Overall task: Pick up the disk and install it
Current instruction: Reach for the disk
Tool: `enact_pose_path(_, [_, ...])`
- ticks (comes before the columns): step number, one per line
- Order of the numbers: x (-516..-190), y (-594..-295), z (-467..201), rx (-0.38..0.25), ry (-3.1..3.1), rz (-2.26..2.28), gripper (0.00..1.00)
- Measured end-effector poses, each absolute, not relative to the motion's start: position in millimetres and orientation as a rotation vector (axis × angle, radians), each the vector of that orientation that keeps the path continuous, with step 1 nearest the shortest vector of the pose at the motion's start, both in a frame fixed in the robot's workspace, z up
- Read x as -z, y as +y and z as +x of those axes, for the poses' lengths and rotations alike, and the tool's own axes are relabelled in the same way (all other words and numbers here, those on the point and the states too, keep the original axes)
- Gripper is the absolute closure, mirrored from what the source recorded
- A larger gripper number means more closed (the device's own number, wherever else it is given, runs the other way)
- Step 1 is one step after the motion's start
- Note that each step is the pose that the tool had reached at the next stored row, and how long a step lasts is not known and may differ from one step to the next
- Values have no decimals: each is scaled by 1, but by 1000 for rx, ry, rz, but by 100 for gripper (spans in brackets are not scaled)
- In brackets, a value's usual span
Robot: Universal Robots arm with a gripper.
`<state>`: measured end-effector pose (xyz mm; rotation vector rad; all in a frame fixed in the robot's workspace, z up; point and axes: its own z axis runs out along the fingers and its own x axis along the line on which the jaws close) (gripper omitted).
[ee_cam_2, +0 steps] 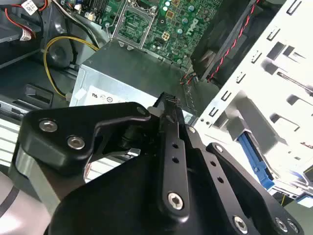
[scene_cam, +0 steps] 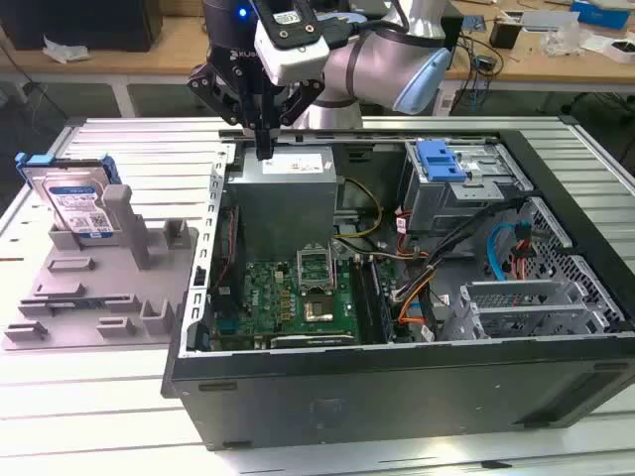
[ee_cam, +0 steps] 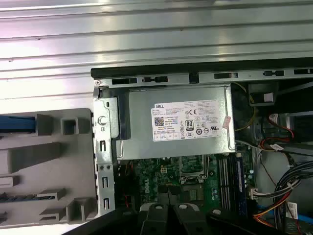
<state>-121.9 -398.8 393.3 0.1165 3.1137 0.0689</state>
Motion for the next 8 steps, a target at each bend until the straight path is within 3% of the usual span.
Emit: enact_pose_path(8, [-393,-399,-122,-69,3114,117,89])
